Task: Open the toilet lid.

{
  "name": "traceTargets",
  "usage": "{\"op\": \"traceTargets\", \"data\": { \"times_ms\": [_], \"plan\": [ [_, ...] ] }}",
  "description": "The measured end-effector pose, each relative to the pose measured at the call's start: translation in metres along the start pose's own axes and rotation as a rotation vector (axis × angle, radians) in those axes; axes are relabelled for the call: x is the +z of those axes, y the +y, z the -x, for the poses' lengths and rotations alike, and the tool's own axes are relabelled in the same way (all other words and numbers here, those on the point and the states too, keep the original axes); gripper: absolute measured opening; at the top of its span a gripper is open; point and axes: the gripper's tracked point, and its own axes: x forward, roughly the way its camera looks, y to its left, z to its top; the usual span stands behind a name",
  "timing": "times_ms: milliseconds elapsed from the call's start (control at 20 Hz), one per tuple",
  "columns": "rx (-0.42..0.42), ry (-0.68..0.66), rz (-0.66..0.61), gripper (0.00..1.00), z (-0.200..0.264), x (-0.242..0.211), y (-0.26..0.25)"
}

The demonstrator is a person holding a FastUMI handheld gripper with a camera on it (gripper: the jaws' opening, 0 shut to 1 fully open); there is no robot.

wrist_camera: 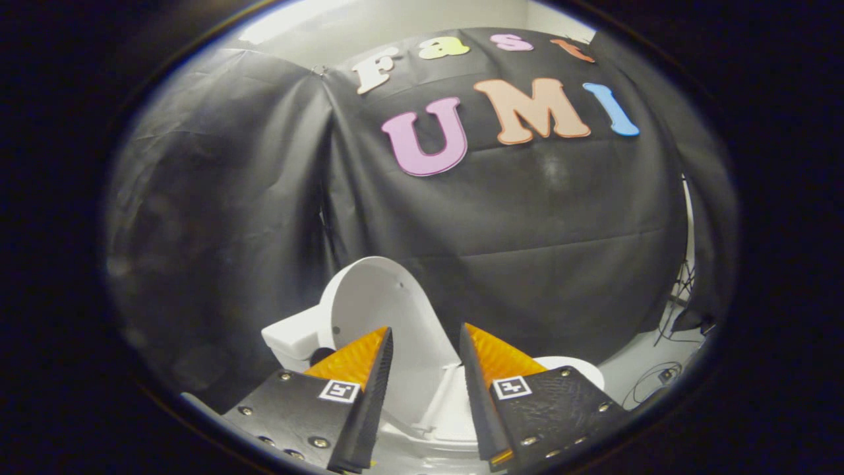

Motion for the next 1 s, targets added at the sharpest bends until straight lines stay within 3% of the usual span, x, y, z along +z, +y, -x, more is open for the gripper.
{"op": "traceTargets", "data": {
  "times_ms": [150,400,850,1000],
  "plan": [
    [-0.054,0.002,0.015,0.59,0.008,0.005,-0.03],
    [-0.103,0.007,0.024,0.87,0.023,0.008,-0.066],
    [-0.193,0.02,0.051,0.99,0.052,0.011,-0.124],
    [-0.207,0.011,0.066,0.99,0.065,0.021,-0.138]
  ]
}}
